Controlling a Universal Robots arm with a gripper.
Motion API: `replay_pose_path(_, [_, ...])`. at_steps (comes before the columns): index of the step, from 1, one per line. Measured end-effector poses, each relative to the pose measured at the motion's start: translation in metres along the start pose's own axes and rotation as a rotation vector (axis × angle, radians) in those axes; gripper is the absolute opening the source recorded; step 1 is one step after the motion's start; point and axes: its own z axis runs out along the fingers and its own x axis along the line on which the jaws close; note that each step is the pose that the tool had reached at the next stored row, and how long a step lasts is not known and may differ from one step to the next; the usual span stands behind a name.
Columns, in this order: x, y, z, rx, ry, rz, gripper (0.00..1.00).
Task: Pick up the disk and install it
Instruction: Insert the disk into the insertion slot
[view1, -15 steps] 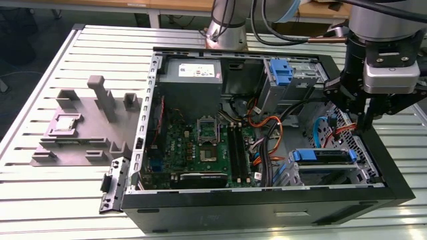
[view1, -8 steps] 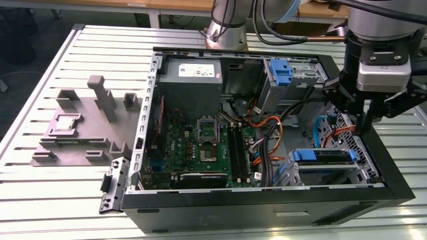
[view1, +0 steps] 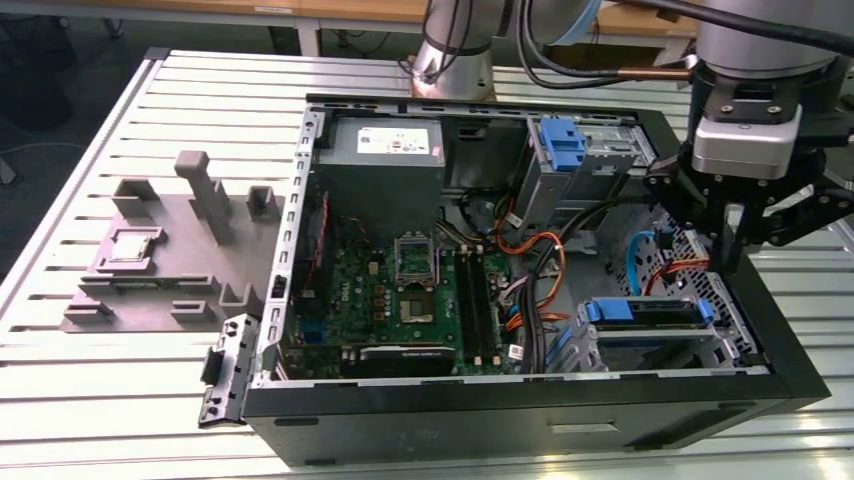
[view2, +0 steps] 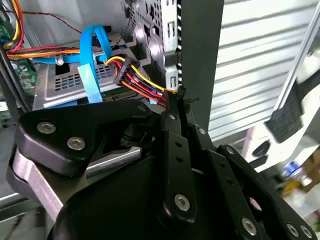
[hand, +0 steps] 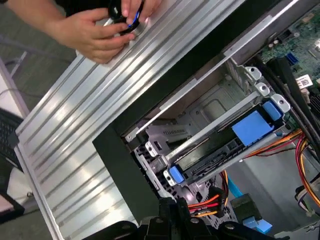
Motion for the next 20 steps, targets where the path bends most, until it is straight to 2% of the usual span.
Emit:
replay_pose_path(3, [0.0000,0.0000,0.0000,-0.0203,0.0011,0.046,0.17])
replay_pose_path(6, [-0.0001,0.0000,0.0001,-0.0335,0.0004,0.074,0.17])
replay_pose_path(8, [0.0000,0.0000,0.0000,-0.0398,-0.0028,0.082,0.17])
replay_pose_path(10, [0.0000,0.0000,0.0000,-0.0427,-0.0118,0.088,0.17])
replay_pose_path(14, [-0.0001,0.0000,0.0001,-0.0444,-0.0347,0.101,0.17])
replay_pose_path(16, [-0.0001,0.0000,0.0002,-0.0413,-0.0467,0.109,0.17])
replay_pose_path(20, [-0.0001,0.0000,0.0002,-0.0311,-0.0752,0.126,0.17])
